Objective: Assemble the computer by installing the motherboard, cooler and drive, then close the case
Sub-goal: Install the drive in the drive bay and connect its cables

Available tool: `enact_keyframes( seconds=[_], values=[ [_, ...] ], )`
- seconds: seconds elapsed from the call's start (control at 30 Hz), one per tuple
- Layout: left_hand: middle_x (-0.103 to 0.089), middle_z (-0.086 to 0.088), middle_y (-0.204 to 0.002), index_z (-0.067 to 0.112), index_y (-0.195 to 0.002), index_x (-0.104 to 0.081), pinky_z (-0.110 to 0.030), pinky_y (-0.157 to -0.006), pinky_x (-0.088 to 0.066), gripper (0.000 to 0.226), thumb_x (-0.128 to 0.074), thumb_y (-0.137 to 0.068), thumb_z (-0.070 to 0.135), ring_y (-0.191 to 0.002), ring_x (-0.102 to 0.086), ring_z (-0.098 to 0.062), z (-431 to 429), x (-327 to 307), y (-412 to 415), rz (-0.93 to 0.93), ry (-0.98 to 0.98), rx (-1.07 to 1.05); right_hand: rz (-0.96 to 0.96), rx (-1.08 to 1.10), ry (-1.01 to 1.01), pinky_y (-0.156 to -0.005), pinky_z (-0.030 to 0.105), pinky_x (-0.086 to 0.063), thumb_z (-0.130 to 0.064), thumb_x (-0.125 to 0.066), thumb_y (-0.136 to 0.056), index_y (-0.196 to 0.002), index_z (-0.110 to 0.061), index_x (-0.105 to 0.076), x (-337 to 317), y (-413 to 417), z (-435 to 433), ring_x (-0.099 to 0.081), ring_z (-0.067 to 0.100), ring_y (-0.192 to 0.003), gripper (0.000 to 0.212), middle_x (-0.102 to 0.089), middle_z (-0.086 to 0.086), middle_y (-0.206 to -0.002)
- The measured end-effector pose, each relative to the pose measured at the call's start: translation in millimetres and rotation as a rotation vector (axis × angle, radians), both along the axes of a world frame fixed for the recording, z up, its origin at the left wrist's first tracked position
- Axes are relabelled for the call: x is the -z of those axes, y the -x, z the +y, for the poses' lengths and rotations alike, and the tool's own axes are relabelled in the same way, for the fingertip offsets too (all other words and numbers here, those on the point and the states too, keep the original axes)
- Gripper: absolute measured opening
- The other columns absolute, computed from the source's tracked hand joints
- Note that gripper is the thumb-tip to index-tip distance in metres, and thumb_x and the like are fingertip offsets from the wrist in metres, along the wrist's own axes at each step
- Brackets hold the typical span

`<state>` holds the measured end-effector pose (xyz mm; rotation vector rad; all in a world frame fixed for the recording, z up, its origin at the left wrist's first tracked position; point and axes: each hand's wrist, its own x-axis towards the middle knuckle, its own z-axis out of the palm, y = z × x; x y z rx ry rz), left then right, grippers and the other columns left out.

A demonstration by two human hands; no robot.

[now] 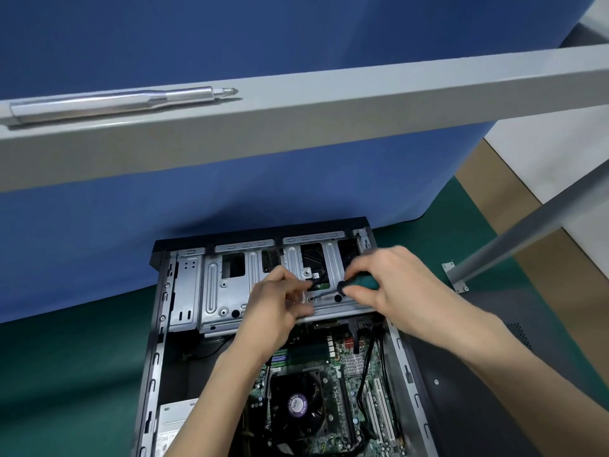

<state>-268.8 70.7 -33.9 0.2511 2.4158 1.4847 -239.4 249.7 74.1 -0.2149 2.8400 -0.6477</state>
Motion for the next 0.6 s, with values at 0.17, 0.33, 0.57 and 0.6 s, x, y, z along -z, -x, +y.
enact_keyframes(
  seconds=[0.17,0.33,0.57,0.6],
  values=[
    [-0.066,0.021,-0.084,0.025,-0.095,-0.067,-0.006,-0.071,-0.042,0.048,-0.071,-0.062,0.059,-0.084,-0.061,0.006,14,-26,-15,0.215,-0.043,-0.011,0.038,-0.085,-0.259,-0.063,0.035,-0.035,-0.031,-0.044,-0.097,-0.068,-0.014,-0.032,-12,30,-31,-0.043,0.027,-0.072,0.035,-0.032,-0.003,-0.067],
    [-0.074,0.007,-0.088,0.013,-0.096,-0.071,-0.032,-0.08,-0.053,0.012,-0.067,-0.086,0.02,-0.085,-0.069,-0.008,11,-32,-5,0.234,-0.065,-0.019,-0.229,-0.125,-0.11,-0.053,0.031,-0.044,-0.046,-0.039,-0.094,-0.084,-0.017,-0.038,-33,51,-37,-0.061,0.022,-0.056,0.031,-0.057,0.004,-0.072],
    [-0.072,-0.014,-0.081,0.005,-0.087,-0.059,-0.033,-0.076,-0.054,0.014,-0.048,-0.095,0.004,-0.082,-0.07,-0.026,7,-47,-2,0.172,-0.155,0.008,-0.068,-0.141,-0.079,-0.049,0.035,-0.044,-0.038,-0.055,-0.091,-0.074,-0.014,-0.038,-27,41,-39,-0.052,0.02,-0.046,0.034,-0.055,0.005,-0.065],
    [-0.072,-0.005,-0.078,0.014,-0.082,-0.059,-0.031,-0.073,-0.052,0.013,-0.056,-0.091,0.005,-0.079,-0.069,-0.017,9,-47,-4,0.15,-0.164,-0.002,-0.005,-0.113,-0.144,-0.053,0.034,-0.039,-0.046,-0.054,-0.09,-0.069,-0.017,-0.036,-25,40,-39,-0.046,0.015,-0.052,0.04,-0.048,0.002,-0.066]
  ],
)
